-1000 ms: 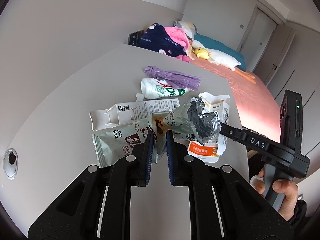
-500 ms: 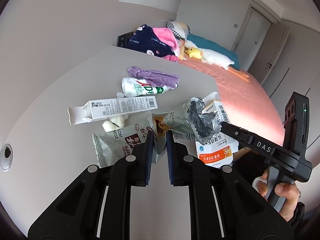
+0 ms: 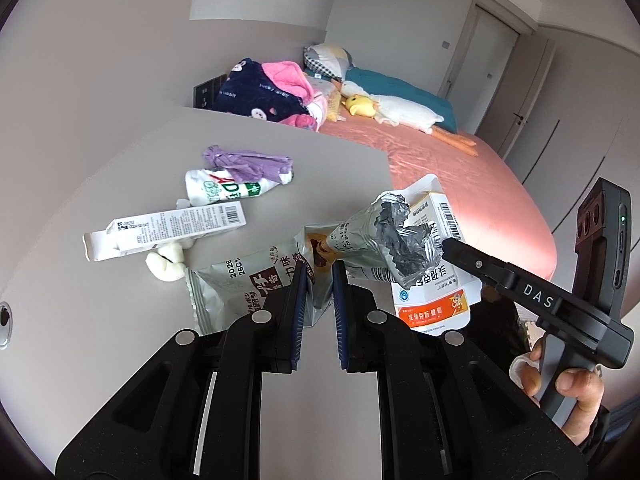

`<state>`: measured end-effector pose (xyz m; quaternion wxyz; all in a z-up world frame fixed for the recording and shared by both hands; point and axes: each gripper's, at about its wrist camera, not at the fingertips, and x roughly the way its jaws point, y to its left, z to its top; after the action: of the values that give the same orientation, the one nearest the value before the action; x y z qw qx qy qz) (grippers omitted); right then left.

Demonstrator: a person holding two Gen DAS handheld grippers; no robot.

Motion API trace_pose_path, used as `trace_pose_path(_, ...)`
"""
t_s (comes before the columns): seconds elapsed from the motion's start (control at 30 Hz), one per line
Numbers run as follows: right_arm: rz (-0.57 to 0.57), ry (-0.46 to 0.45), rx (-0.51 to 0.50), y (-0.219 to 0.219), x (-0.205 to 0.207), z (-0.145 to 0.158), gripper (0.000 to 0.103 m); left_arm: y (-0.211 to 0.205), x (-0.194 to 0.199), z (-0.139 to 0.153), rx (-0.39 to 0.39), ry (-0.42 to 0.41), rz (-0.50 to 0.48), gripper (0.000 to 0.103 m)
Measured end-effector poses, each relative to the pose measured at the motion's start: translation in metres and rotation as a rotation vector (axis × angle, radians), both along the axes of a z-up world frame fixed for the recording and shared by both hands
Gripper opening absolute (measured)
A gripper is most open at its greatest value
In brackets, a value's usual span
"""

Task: Collect trash
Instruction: 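Carry the wrapper and white box with both tools over the trash bag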

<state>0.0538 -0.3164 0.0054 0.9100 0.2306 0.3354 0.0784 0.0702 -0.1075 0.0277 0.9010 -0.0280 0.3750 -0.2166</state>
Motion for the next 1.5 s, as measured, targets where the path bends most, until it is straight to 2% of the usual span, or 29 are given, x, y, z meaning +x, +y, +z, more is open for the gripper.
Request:
trace_pose_path(0.7,-0.131,-0.036,-0.008,-0.085,-0.055,0.015,0.019,-0.099,-0.021,0.006,0.005,-0.002,-0.156,0.013)
trace_pose_path(1.5,-0.299,-0.041,-0.011,-0.170,-0.104,0.015,0.019,-0.195,-0.025,-0.011,0.034,0.050,-0.347,0.013)
